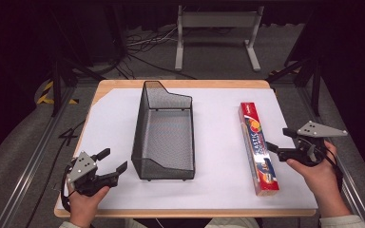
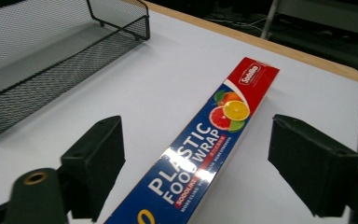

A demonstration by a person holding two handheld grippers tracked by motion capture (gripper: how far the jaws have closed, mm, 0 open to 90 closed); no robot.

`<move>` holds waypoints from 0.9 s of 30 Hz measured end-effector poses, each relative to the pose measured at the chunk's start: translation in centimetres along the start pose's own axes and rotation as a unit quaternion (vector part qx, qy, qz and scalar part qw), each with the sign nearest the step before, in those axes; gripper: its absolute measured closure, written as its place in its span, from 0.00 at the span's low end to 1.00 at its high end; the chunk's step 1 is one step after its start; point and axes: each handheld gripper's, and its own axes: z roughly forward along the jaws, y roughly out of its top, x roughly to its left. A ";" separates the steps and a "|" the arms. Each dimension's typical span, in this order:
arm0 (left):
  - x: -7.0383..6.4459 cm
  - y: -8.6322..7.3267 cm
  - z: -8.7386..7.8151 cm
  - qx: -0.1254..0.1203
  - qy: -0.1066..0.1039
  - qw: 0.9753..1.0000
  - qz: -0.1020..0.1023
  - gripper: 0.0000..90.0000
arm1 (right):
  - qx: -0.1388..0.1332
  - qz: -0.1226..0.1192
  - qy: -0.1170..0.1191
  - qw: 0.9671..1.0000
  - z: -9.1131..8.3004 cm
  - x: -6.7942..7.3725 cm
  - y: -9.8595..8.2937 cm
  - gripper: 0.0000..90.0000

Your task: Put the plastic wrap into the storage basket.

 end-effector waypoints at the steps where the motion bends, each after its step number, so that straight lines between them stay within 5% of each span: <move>1: 0.0 0.0 0.1 0.001 0.000 1.000 -0.001 0.26 | 0.004 0.001 -0.001 1.000 0.1 -0.1 0.3 0.18; 9: 0.0 -0.1 0.4 0.004 0.003 1.000 -0.003 0.26 | 0.025 0.021 0.006 0.999 1.4 -1.0 1.6 0.12; 11: 0.0 -0.1 0.3 0.004 0.003 1.000 -0.004 0.26 | 0.036 0.016 0.018 0.999 1.8 -0.9 2.1 0.20; 13: 0.0 -0.1 0.3 0.005 0.004 1.000 -0.004 0.27 | 0.033 0.000 -0.003 0.999 1.9 -0.7 2.6 0.26; 17: 0.1 -0.1 0.3 0.006 0.007 1.000 -0.004 0.27 | 0.053 0.000 0.005 0.999 2.6 -0.6 3.5 0.29; 24: 0.1 -0.1 0.1 0.004 0.013 1.000 -0.006 0.27 | 0.110 0.040 -0.005 0.993 4.9 -1.0 4.3 0.30; 25: 0.1 -0.1 0.1 0.003 0.013 1.000 -0.005 0.27 | 0.134 0.071 -0.013 0.988 5.5 -1.2 4.2 0.30; 27: 0.2 -0.2 0.0 0.003 0.014 1.000 -0.005 0.27 | 0.152 0.077 -0.013 0.985 6.1 -1.2 4.3 0.32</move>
